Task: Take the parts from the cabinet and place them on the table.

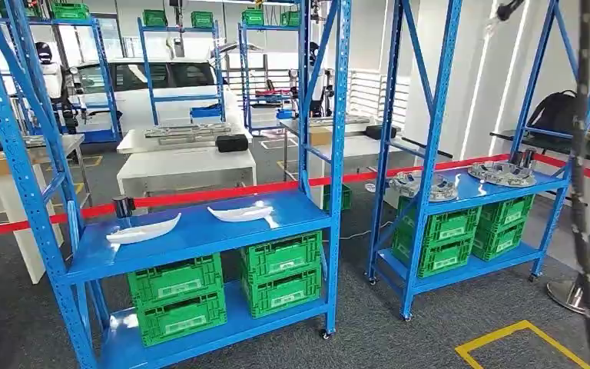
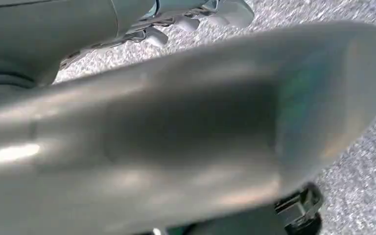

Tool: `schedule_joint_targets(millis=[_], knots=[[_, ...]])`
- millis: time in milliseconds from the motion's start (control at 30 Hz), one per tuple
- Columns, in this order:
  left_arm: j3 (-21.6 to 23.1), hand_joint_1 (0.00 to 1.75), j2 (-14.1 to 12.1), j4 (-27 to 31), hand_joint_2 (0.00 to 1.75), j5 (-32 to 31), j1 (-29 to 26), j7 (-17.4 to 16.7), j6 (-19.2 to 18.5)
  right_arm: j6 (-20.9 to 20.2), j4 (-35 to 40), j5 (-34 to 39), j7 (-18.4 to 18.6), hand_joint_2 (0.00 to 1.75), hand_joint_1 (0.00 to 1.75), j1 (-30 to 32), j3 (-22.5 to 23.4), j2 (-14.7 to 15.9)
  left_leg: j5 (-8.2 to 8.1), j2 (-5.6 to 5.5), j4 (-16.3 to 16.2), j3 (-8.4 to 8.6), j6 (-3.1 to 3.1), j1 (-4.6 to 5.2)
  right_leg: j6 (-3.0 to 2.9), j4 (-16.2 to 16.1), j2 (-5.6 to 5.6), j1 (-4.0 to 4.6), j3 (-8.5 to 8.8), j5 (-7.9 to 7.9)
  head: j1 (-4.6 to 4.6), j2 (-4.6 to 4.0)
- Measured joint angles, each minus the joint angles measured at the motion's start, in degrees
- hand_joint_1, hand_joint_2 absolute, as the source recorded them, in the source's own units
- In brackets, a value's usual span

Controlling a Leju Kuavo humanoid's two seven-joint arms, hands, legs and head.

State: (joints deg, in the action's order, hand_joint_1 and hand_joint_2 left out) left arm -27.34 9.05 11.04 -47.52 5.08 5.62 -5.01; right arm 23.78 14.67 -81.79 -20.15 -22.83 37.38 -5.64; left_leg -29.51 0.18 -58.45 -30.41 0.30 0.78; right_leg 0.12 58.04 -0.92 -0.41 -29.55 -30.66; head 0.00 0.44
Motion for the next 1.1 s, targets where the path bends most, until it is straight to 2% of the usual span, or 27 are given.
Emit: schedule_joint_targets(millis=[233,500,767,833,933,1000,1100], knots=[[0.0,0.0,0.11,-0.28,0.0,-0.09,-0.75,-1.0,0.13,-0.39,-0.02,-2.91,1.01,0.0,0.0,-7.01,-3.56,-1.72,0.07,-0.04,0.0,0.02,-0.04,-0.01,0.0,0.01,-0.05,0.0,-0.01,0.02,0.0,0.0],[-0.07,0.0,0.15,-0.46,0.0,-0.15,-0.74,-1.4,-0.28,-0.11,-0.02,-3.33,-2.18,0.0,0.0,-12.17,-6.21,-2.84,0.09,-0.12,-0.01,-0.04,-0.03,0.0,0.01,0.03,-0.1,0.0,-0.03,0.07,0.02,0.0],[-0.09,0.0,0.18,-0.52,0.0,-1.25,-0.51,-1.42,-0.61,-0.37,0.0,-5.82,0.55,0.0,0.0,-21.09,-12.33,-4.0,0.18,-0.13,-0.03,-0.04,-0.02,0.0,0.04,0.04,-0.12,0.01,-0.03,0.14,0.0,0.0],[-0.09,0.0,0.2,-0.55,0.0,-1.36,-0.33,-1.4,-0.72,-0.72,0.0,-5.88,1.58,0.0,0.0,-23.27,-14.39,-4.24,0.19,-0.12,-0.03,-0.04,-0.03,0.0,0.02,0.04,-0.11,0.01,-0.04,0.15,0.02,0.0],[-0.09,0.0,0.24,-0.55,0.0,-1.62,0.0,-1.31,-0.92,-0.74,0.0,-5.9,4.37,0.0,0.0,-26.1,-21.39,-4.37,0.22,-0.12,-0.03,-0.03,-0.06,0.0,0.02,0.04,-0.11,0.01,-0.04,0.16,0.02,0.0],[-0.09,0.0,0.29,-0.55,0.0,-1.68,0.12,-1.31,-0.96,-0.81,0.02,-5.9,4.9,0.0,0.0,-27.29,-26.29,-4.39,0.22,-0.13,-0.03,-0.02,-0.06,-0.01,0.02,0.04,-0.12,0.01,-0.04,0.15,0.0,0.0],[-0.09,0.0,0.33,-0.57,0.0,-1.7,0.13,-1.25,-1.03,-0.26,0.02,-5.9,6.06,0.0,0.0,-28.01,-30.65,-4.46,0.22,-0.18,-0.03,-0.04,-0.06,-0.01,0.02,0.04,-0.16,0.01,-0.03,0.15,0.02,0.0]])
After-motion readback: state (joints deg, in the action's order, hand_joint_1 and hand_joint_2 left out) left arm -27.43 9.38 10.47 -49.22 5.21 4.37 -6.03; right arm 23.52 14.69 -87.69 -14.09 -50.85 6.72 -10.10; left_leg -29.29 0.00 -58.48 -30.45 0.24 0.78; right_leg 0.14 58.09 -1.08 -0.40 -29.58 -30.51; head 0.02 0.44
